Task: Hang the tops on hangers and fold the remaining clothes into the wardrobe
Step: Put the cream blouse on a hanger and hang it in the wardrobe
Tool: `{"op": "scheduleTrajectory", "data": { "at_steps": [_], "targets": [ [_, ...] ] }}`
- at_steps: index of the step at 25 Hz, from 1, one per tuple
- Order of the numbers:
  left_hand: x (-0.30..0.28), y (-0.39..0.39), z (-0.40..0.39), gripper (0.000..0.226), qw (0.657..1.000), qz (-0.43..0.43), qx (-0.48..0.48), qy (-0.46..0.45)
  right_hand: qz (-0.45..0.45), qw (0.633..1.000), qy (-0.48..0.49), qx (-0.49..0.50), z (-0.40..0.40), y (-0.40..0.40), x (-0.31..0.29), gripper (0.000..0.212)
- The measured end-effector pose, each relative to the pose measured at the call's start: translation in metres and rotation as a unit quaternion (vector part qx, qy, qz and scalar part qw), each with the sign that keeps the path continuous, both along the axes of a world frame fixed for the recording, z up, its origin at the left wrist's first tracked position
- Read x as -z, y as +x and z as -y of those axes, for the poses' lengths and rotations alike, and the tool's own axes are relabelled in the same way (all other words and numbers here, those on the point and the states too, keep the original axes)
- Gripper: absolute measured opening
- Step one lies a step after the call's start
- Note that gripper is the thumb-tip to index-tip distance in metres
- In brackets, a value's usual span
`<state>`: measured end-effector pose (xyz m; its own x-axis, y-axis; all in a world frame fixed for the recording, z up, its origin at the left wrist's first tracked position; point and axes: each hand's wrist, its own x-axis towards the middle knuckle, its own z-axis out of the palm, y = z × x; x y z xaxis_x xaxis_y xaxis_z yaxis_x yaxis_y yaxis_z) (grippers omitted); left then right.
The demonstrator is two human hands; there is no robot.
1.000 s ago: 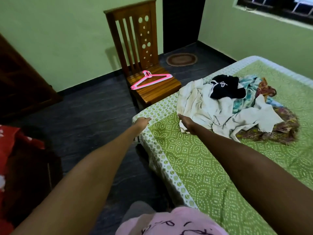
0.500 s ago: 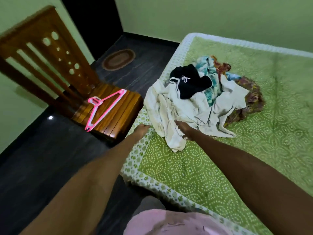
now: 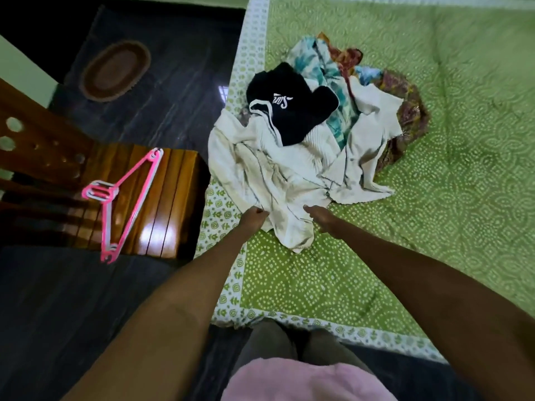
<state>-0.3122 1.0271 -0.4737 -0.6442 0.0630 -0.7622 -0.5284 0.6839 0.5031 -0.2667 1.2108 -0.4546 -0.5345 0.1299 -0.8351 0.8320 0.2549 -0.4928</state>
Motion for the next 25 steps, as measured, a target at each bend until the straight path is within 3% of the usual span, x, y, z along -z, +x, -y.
{"op": "scheduleTrajectory", "data": {
  "at_steps": [2, 6, 9, 11, 13, 15, 18, 20, 25],
  "targets": [
    [0.024, 0.001, -0.003, 0.037, 0.999, 0.018, 0.027, -0.016, 0.023, 1.000, 0.001, -0.008, -0.004, -0.007, 0.028, 0.053],
    [0.080, 0.001, 0.000, 0.038, 0.989, 0.013, 0.134, -0.061, 0.045, 0.999, 0.010, -0.021, -0.005, -0.015, 0.080, 0.010],
    [0.118, 0.003, 0.003, 0.035, 0.977, -0.008, 0.193, -0.086, 0.037, 0.994, 0.025, -0.101, 0.002, -0.013, 0.122, 0.020],
    [0.143, 0.009, 0.001, 0.039, 0.959, -0.057, 0.248, -0.126, 0.029, 0.975, 0.053, -0.215, 0.005, -0.002, 0.147, 0.024],
    [0.156, 0.015, -0.002, 0.035, 0.944, -0.091, 0.284, -0.139, 0.021, 0.920, 0.105, -0.378, 0.005, 0.014, 0.168, 0.013],
    [0.163, 0.022, -0.006, 0.037, 0.936, -0.112, 0.296, -0.156, -0.021, 0.880, 0.174, -0.441, 0.007, 0.027, 0.177, 0.031],
    [0.161, 0.029, -0.004, 0.052, 0.926, -0.146, 0.312, -0.156, -0.038, 0.878, 0.189, -0.439, 0.014, 0.035, 0.180, 0.062],
    [0.154, 0.028, -0.002, 0.041, 0.932, -0.210, 0.271, -0.116, -0.032, 0.897, 0.174, -0.405, 0.016, 0.031, 0.172, 0.080],
    [0.107, 0.011, -0.004, 0.015, 0.960, -0.251, 0.103, -0.064, -0.129, 0.955, 0.161, -0.215, 0.027, 0.018, 0.125, 0.027]
  ]
}}
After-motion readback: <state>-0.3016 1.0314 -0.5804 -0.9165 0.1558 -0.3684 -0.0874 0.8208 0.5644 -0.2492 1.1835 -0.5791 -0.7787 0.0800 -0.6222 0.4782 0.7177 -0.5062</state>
